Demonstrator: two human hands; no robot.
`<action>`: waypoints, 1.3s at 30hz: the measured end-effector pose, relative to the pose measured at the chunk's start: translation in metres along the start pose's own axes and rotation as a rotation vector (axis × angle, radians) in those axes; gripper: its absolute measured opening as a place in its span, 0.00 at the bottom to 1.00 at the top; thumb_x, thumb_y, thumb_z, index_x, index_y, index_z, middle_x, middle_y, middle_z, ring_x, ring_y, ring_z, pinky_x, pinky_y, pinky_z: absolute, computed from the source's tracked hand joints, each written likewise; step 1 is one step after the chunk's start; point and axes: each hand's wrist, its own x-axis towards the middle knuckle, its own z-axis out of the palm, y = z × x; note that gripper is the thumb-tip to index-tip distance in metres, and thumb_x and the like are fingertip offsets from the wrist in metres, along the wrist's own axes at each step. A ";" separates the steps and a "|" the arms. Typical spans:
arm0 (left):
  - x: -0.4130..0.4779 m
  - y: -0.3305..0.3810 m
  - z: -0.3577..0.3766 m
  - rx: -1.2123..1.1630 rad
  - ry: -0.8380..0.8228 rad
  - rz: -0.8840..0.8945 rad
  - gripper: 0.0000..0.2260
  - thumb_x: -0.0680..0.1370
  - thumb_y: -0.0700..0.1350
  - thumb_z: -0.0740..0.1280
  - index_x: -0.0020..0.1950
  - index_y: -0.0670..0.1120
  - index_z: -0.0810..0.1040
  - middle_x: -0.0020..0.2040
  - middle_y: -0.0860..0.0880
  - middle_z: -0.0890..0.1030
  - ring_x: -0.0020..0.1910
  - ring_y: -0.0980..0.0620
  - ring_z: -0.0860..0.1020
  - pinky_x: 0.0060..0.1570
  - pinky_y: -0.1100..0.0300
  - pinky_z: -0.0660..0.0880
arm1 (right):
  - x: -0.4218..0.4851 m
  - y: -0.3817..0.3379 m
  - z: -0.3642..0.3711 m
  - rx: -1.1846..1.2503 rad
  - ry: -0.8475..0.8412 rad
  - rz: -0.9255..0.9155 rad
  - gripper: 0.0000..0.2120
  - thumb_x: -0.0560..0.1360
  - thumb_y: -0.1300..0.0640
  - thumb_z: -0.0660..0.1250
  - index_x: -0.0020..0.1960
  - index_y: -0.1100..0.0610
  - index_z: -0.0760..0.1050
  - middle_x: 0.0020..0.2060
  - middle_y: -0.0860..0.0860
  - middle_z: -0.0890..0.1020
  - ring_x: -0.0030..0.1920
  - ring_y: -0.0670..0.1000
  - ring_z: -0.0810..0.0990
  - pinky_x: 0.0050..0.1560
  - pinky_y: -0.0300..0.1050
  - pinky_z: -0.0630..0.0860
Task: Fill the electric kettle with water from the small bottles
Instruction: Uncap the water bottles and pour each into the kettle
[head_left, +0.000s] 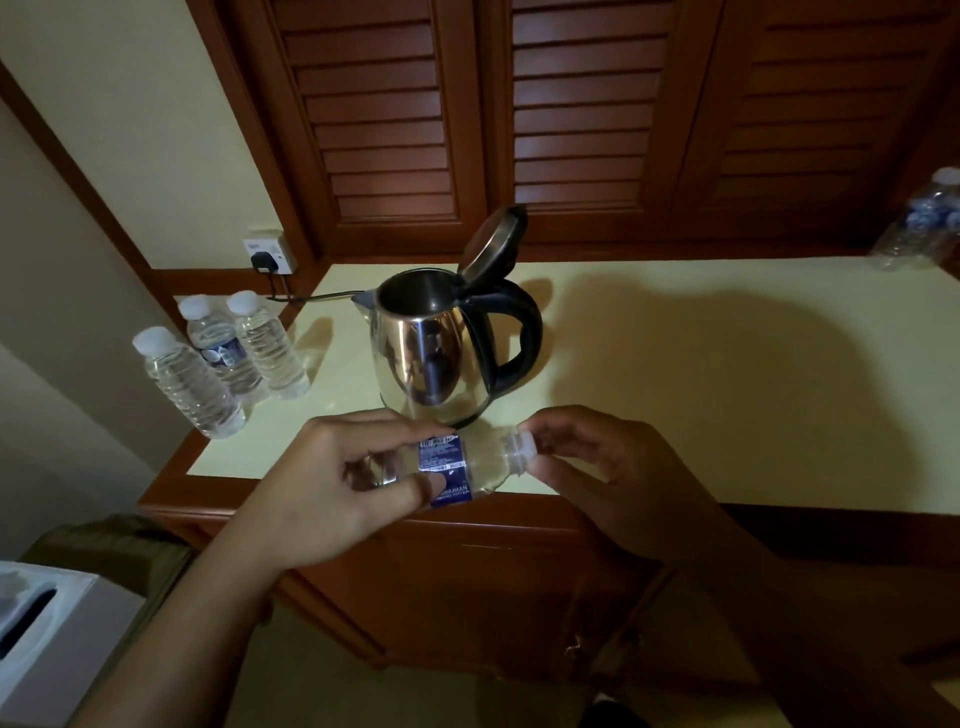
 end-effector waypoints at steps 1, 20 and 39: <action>0.002 0.001 0.003 -0.075 -0.015 -0.033 0.18 0.73 0.53 0.75 0.62 0.59 0.85 0.48 0.55 0.87 0.45 0.54 0.85 0.40 0.67 0.77 | -0.001 -0.001 -0.003 0.018 0.000 0.014 0.12 0.76 0.50 0.69 0.59 0.51 0.80 0.52 0.41 0.85 0.55 0.40 0.84 0.56 0.33 0.77; 0.087 0.025 0.110 -1.282 -0.755 -0.544 0.27 0.77 0.56 0.70 0.65 0.35 0.79 0.56 0.35 0.75 0.35 0.46 0.78 0.22 0.62 0.74 | 0.008 0.015 -0.102 -0.524 0.089 -0.255 0.22 0.84 0.45 0.53 0.45 0.57 0.77 0.38 0.48 0.79 0.38 0.45 0.75 0.41 0.35 0.68; 0.289 0.173 0.334 -0.038 -0.123 0.138 0.31 0.82 0.59 0.67 0.83 0.59 0.61 0.70 0.67 0.73 0.65 0.74 0.72 0.61 0.79 0.67 | -0.015 0.114 -0.405 -0.408 0.197 0.189 0.06 0.82 0.52 0.64 0.56 0.49 0.77 0.50 0.39 0.80 0.51 0.39 0.78 0.48 0.28 0.70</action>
